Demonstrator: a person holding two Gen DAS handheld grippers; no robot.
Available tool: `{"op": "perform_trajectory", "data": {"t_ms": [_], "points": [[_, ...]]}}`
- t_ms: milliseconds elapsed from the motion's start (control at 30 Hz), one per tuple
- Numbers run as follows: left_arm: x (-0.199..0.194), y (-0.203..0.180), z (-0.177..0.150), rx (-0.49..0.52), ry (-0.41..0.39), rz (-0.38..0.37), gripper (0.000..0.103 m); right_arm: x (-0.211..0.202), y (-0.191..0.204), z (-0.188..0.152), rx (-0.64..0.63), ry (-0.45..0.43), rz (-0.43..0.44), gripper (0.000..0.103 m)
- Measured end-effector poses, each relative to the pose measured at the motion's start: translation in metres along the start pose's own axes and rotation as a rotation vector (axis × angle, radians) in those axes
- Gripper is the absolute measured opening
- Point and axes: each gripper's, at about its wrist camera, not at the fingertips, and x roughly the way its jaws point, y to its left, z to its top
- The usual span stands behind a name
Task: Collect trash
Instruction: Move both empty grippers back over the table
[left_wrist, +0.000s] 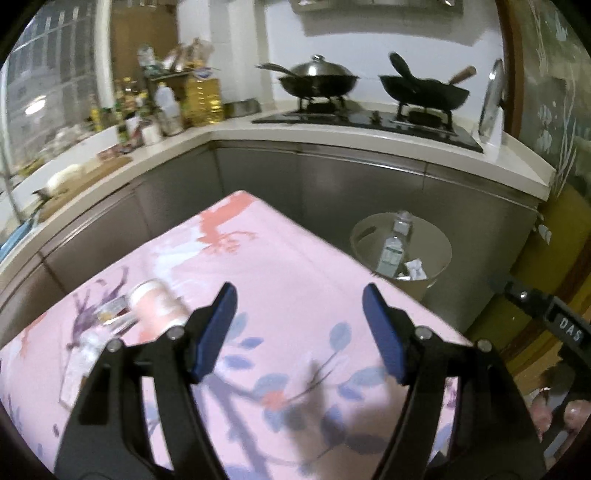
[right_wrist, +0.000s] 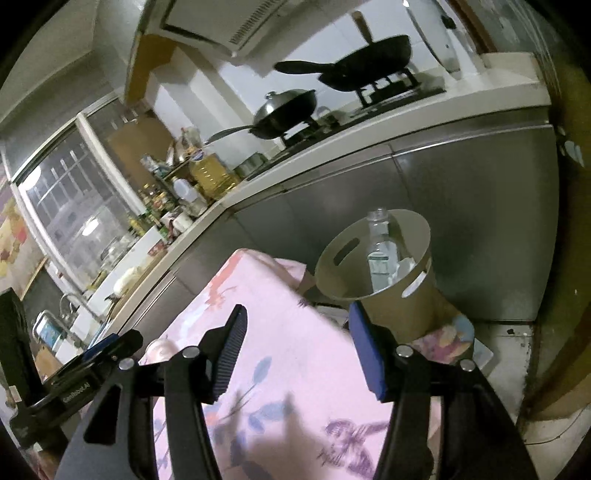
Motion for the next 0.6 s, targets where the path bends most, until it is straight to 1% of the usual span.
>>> {"op": "perform_trajectory", "data": {"t_ms": [200, 300, 467, 600], "points": [[-0.044, 0.030, -0.029, -0.063, -0.033, 0.047, 0.071, -0.027, 0.034, -0.012, -0.051, 0.000, 0.025, 0.056], [-0.061, 0.042, -0.042, -0.087, -0.045, 0.070, 0.071, -0.036, 0.049, -0.017, -0.073, 0.003, 0.033, 0.058], [-0.081, 0.059, -0.057, -0.130, -0.061, 0.096, 0.071, -0.051, 0.070, -0.028, -0.102, 0.008, 0.041, 0.059], [-0.090, 0.065, -0.065, -0.140, -0.063, 0.106, 0.071, -0.056, 0.075, -0.036, -0.110, 0.027, 0.032, 0.061]]}}
